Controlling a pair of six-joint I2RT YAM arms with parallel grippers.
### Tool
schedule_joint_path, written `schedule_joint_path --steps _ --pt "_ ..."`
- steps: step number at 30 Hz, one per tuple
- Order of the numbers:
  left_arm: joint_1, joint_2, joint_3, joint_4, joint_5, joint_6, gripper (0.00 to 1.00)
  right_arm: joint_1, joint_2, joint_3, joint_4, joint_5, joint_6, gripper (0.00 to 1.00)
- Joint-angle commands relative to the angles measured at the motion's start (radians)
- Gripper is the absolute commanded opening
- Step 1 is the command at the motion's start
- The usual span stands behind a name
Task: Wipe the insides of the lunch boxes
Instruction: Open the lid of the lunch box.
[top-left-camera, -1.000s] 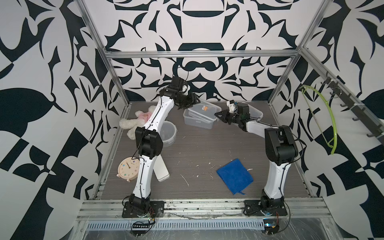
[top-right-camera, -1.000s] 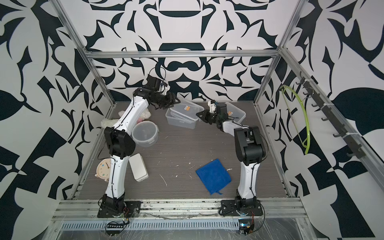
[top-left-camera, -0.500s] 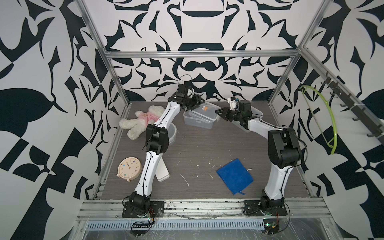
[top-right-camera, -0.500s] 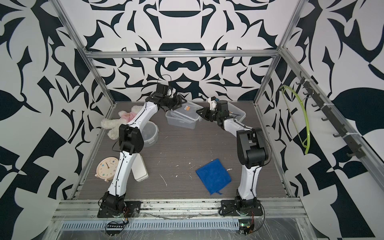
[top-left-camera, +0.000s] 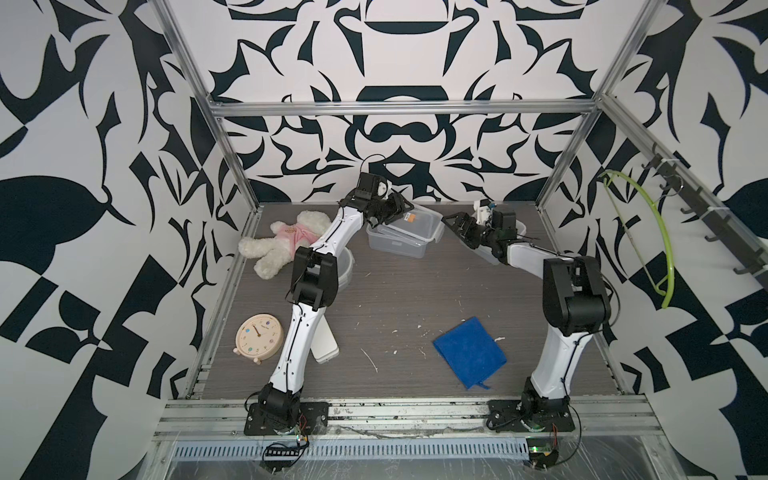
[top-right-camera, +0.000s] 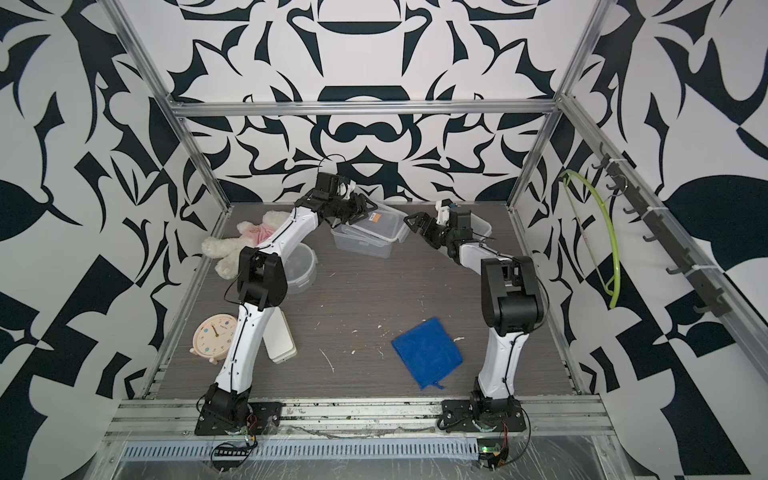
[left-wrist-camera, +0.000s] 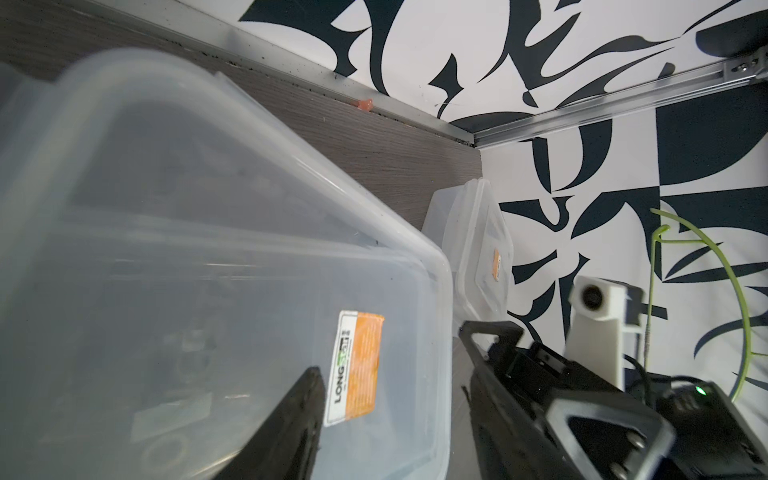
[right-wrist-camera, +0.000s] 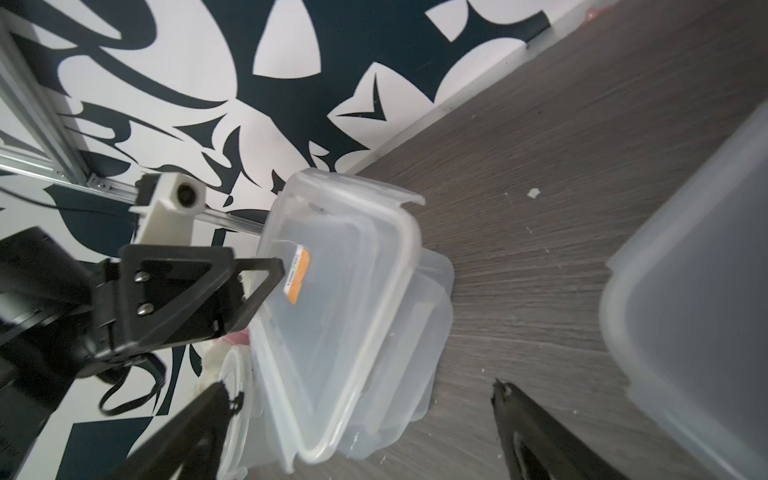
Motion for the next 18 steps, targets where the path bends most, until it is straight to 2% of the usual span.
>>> schedule_joint_path --steps 1,4,10,18 --pt "0.0 0.004 -0.045 -0.098 -0.028 0.021 0.6 0.001 0.075 -0.001 0.23 -0.069 0.151 0.98" --pt "-0.001 0.007 -0.048 -0.1 -0.028 0.024 0.6 0.003 0.133 0.008 0.373 -0.091 0.244 0.97" --pt "-0.001 0.013 -0.054 -0.097 -0.026 0.023 0.59 0.032 0.164 0.025 0.435 -0.086 0.27 1.0" --pt "-0.002 0.023 -0.06 -0.087 -0.02 0.008 0.59 0.054 0.2 0.022 0.648 -0.097 0.388 0.72"
